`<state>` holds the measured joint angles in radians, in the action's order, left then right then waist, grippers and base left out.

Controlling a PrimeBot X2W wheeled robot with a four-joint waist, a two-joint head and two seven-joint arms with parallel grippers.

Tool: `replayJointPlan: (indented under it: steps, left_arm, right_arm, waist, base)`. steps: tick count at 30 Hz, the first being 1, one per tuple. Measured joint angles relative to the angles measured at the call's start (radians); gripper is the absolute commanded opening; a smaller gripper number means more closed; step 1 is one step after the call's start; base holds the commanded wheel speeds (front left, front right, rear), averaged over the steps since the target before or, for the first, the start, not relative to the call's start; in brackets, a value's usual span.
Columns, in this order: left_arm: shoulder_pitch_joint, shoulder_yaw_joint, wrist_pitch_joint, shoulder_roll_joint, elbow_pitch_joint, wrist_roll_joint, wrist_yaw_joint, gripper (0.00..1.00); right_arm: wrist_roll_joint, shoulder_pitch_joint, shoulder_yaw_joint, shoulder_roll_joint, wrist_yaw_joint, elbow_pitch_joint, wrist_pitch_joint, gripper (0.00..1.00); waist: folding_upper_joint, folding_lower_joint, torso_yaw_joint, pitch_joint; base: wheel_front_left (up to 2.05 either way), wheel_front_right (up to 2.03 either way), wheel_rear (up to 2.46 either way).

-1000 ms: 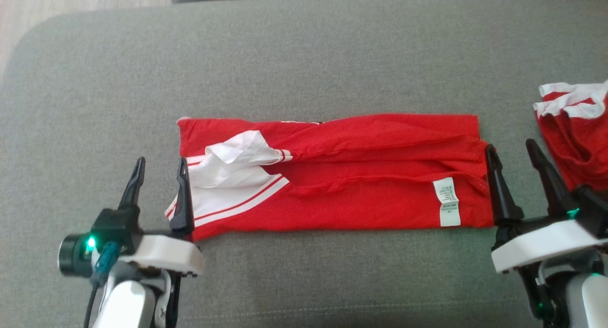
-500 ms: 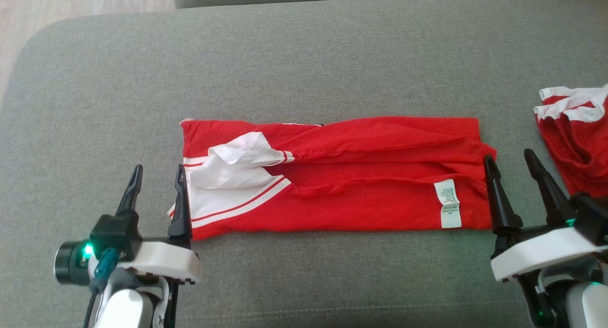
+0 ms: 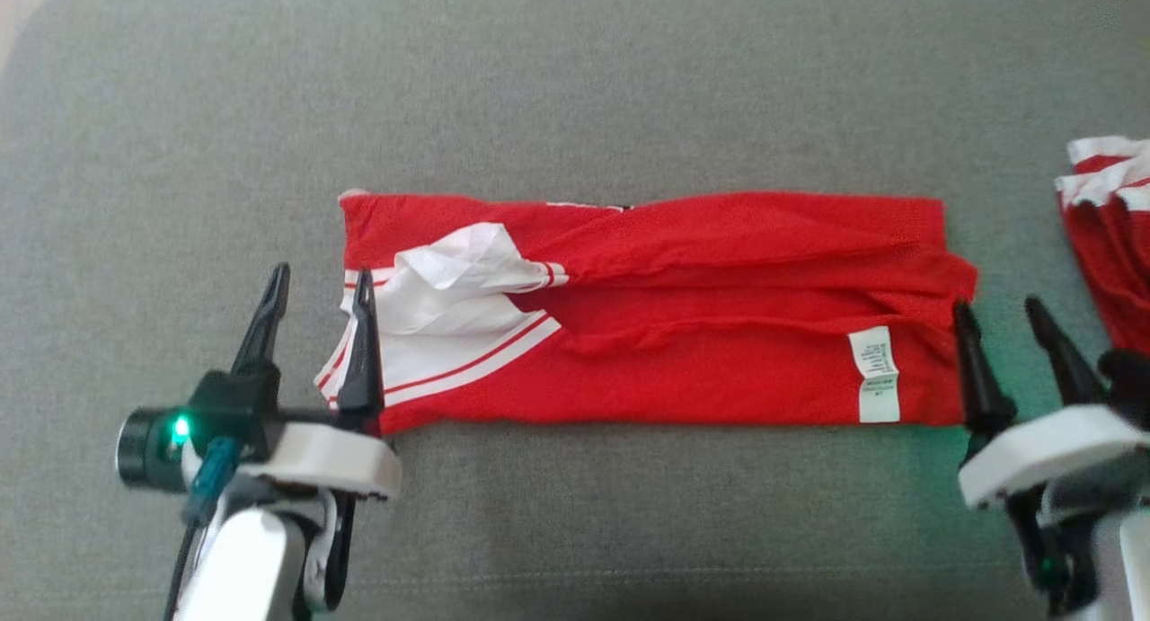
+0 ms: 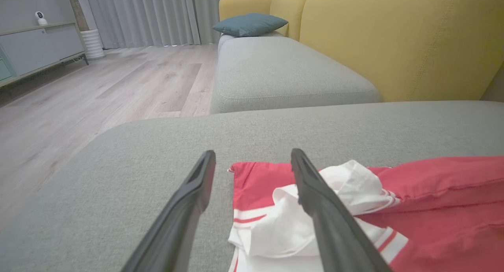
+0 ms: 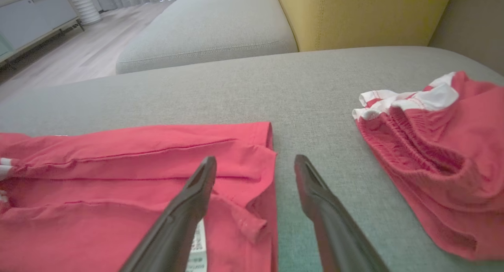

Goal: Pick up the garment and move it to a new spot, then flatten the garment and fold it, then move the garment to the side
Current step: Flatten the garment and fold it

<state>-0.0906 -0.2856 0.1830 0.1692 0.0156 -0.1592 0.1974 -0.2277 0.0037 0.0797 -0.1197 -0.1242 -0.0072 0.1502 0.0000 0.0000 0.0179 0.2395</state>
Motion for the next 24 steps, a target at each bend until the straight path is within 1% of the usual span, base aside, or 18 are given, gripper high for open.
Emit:
replayJointPlan:
  steps: [6,12,17,22,23,24]
  left_arm:
    - [-0.056,-0.020,0.014,-0.008,0.006,0.000,-0.010,1.00]
    - [-0.074,-0.025,0.023,-0.013,0.024,0.000,-0.012,1.00]
    - [-0.096,-0.025,0.035,-0.013,0.040,0.000,-0.012,1.00]
    - [-0.100,-0.026,0.041,-0.014,0.046,0.000,-0.012,1.00]
    - [-0.100,-0.026,0.044,-0.014,0.047,0.000,-0.012,1.00]
    - [-0.100,-0.026,0.047,-0.014,0.048,0.000,-0.012,1.00]
  right_arm:
    - [-0.004,-0.147,0.017,-0.028,0.000,0.142,-0.008,1.00]
    - [-0.011,-0.183,-0.008,-0.030,0.000,0.253,0.047,1.00]
    - [-0.028,-0.220,-0.017,-0.031,0.000,0.282,0.063,1.00]
    - [-0.045,-0.224,-0.031,-0.031,0.000,0.286,0.065,1.00]
    - [-0.045,-0.224,-0.033,-0.031,0.000,0.288,0.066,0.98]
    - [-0.045,-0.224,-0.035,-0.031,0.000,0.290,0.066,0.75]
  waist:
    - [0.0000,0.0000,0.011,0.066]
    - [0.0000,0.0000,0.016,0.106]
    - [0.0000,0.0000,0.018,0.118]
    - [0.0000,0.0000,0.020,0.119]
    - [0.0000,0.0000,0.021,0.119]
    - [0.0000,0.0000,0.022,0.119]
  base:
    - [0.00,0.00,0.00]
    - [0.00,0.00,0.00]
    - [0.00,0.00,0.00]
    - [0.00,0.00,0.00]
    - [0.00,0.00,0.00]
    - [0.00,0.00,0.00]
